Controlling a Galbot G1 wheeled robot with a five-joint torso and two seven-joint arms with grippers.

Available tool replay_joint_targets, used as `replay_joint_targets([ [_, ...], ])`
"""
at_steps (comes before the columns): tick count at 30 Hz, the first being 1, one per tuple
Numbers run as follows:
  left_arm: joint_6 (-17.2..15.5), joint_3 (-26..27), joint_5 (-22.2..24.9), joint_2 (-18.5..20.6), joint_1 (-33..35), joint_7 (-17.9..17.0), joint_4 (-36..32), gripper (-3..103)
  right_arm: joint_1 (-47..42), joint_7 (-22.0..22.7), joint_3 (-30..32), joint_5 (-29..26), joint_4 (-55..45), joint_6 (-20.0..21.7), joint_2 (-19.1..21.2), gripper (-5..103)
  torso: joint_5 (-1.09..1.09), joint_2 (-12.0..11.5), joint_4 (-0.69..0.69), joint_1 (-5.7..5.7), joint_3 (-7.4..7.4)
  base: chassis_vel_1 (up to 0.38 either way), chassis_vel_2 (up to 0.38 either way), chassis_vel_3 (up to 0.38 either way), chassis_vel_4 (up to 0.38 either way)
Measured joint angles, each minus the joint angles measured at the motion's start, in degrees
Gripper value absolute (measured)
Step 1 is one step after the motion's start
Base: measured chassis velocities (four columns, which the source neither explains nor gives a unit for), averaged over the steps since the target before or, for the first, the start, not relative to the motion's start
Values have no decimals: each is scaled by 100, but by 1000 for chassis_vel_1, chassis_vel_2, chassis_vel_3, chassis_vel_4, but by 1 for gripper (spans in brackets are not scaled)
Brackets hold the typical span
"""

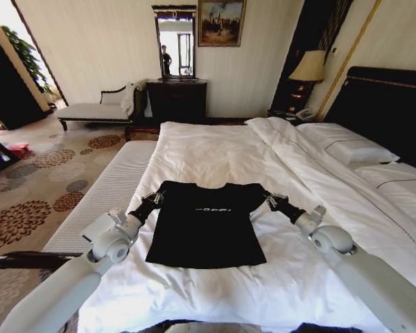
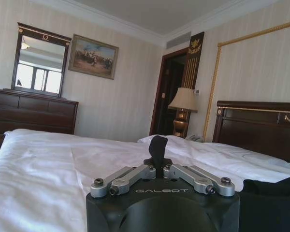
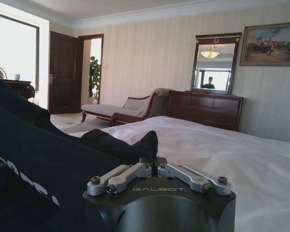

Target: Fold the clothes on the bed.

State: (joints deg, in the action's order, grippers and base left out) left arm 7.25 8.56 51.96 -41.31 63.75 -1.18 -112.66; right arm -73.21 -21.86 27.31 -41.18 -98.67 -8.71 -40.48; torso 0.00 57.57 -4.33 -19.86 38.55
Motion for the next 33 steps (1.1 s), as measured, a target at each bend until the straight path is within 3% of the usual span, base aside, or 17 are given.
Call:
replay_joint_targets([
  [13, 323, 694, -567, -163, 1623, 252, -233, 2, -942, -141, 404, 731, -258, -305, -530, 1, -1, 0, 2, 0, 0, 0, 0, 0, 0],
  [33, 658, 938, -1056, -328, 2326, 431, -35, 2, -1818, -529, 650, 1522, -59, -966, -1124, 1, 0, 0, 1, 0, 0, 0, 0, 0, 0],
])
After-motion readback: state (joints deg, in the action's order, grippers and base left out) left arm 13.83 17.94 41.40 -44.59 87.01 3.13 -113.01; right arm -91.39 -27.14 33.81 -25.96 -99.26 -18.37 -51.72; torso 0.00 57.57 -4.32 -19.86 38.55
